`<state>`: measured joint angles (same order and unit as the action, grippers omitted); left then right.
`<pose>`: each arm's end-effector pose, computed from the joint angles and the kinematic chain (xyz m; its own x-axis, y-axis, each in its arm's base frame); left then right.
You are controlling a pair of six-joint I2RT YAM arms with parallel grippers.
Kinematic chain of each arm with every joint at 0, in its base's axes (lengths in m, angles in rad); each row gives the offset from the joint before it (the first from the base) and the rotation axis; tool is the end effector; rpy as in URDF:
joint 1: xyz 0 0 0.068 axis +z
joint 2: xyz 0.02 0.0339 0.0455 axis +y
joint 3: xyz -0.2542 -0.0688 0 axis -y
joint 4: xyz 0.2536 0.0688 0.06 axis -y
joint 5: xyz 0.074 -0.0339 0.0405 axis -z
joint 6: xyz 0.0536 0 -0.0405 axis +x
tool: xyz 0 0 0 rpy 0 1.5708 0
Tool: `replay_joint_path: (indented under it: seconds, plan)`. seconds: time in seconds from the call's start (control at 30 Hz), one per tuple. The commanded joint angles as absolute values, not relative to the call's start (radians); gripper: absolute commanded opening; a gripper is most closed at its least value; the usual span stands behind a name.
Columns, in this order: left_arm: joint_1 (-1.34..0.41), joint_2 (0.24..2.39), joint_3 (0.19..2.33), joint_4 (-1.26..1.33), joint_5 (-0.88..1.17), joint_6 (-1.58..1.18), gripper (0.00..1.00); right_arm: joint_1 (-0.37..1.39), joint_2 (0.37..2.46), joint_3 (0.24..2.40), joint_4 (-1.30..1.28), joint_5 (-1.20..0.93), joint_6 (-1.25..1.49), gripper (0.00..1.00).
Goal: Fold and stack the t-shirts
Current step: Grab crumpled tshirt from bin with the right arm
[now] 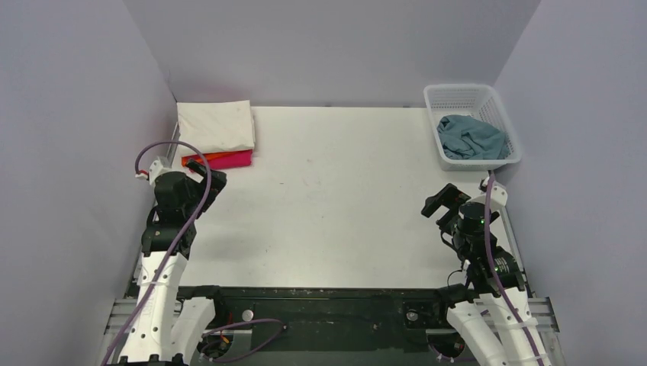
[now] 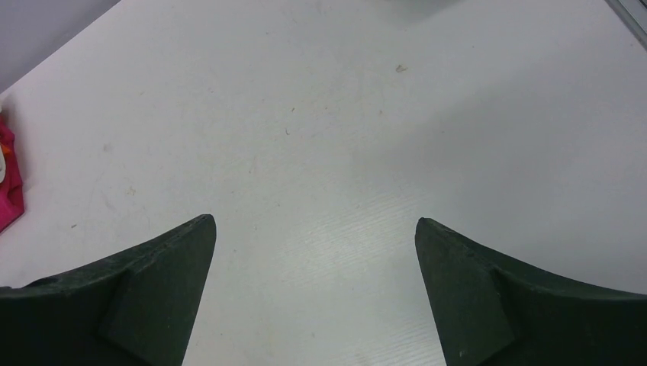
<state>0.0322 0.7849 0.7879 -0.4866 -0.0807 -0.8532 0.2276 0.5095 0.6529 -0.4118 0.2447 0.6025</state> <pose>0.2061 0.0110 0.2947 -0.2277 -0.7587 -0.6104 -0.4181 0.6423 -0.6423 0.1608 0.0239 0.2997 -0.2080 0.5162 -0.8308 0.1535 0.8561 0.4935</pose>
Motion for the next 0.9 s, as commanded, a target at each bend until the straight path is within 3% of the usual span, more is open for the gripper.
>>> replay_joint_path:
  seconds: [0.0,0.2,0.43,0.63,0.87]
  plan:
    - [0.028,0.78,0.84,-0.471,-0.056,-0.853,0.97,0.221,0.524,0.671,-0.408,0.28,0.594,1.0]
    - [0.026,0.838,0.862,-0.449,-0.018,-0.83,0.97,0.221,0.677,0.812,-0.427,0.392,0.539,1.0]
    - [0.025,0.912,0.873,-0.414,-0.005,-0.805,0.97,0.155,1.026,1.096,-0.448,0.525,0.52,1.0]
    - [0.024,0.941,0.842,-0.336,0.0,-0.793,0.97,-0.044,1.386,1.442,-0.47,0.38,0.563,0.98]
    - [0.021,0.967,0.817,-0.268,0.0,-0.808,0.97,-0.161,1.849,1.862,-0.605,0.247,0.55,0.95]
